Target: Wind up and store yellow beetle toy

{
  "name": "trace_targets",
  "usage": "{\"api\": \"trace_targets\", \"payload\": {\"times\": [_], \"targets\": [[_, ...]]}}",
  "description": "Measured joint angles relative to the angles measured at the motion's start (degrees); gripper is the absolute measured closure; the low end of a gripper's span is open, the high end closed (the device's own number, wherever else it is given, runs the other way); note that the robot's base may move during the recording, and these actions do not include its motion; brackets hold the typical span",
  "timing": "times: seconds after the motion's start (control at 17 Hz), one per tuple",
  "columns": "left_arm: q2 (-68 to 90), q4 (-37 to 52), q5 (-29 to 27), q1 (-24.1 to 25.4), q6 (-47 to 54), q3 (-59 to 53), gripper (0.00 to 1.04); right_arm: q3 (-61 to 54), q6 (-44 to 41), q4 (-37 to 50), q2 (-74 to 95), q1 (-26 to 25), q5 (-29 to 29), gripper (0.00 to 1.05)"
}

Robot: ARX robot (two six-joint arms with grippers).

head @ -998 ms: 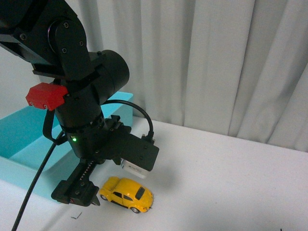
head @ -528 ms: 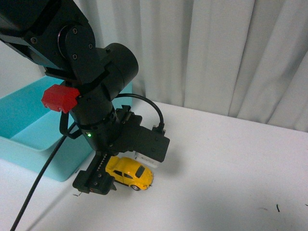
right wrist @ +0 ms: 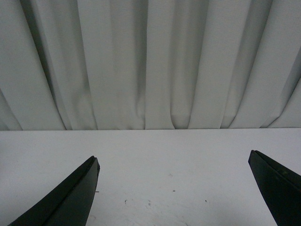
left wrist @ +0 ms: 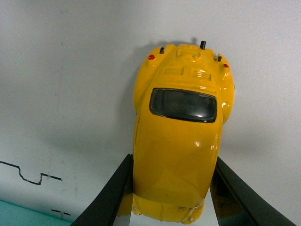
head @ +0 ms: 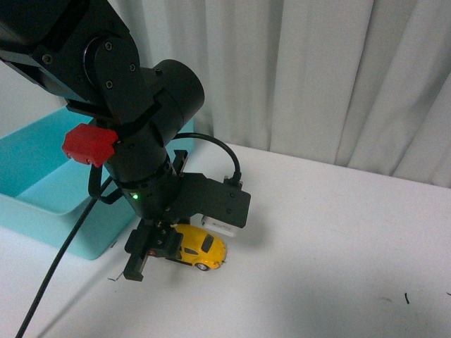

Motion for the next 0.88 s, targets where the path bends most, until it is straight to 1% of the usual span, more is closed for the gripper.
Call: {"api": "trace_targets", "payload": {"times": [0.12, 0.29, 0.47, 0.53, 0.59, 0.65, 0.7, 0.76, 0.88], "targets": [[-0.28, 0.11, 0.85, -0.46, -1.25, -0.07, 0.65, 0.0, 0.0, 0.0, 0.02, 0.0, 0.0, 0.07], [-3.08, -2.6, 4.39, -1.53, -4.7, -0.04, 0.65, 0.0, 0.0, 0.0, 0.02, 0.0, 0.02, 0.07], [-9.31, -5.92, 10.36, -1.66, -9.38, 2.95, 0.66, 0.0, 0.0, 0.0, 0.02, 0.0, 0.0, 0.07], [-11.93, -6.45, 12.98, -0.98, -11.45, 4.79, 0.66, 0.0, 0.0, 0.0, 0.0, 0.0, 0.0, 0.07], [-14.36, -6.12, 15.15, 0.37, -13.81, 7.15, 0.66, 0.0, 0.0, 0.0, 0.0, 0.0, 0.0, 0.07], [-15.78, -4.02, 15.34, 2.49, -16.35, 9.9, 0.66, 0.0, 0.0, 0.0, 0.0, 0.0, 0.0, 0.07], [-16.02, -4.2, 14.71, 5.42, -18.71, 13.53, 0.66, 0.0, 0.0, 0.0, 0.02, 0.0, 0.02, 0.07], [-15.93, -3.89, 12.81, 8.63, -21.4, 15.85, 0.66, 0.0, 0.0, 0.0, 0.02, 0.0, 0.02, 0.07], [-14.58, -4.94, 10.36, 14.88, -26.99, 18.8, 0.66, 0.0, 0.0, 0.0, 0.0, 0.0, 0.02, 0.07]]}}
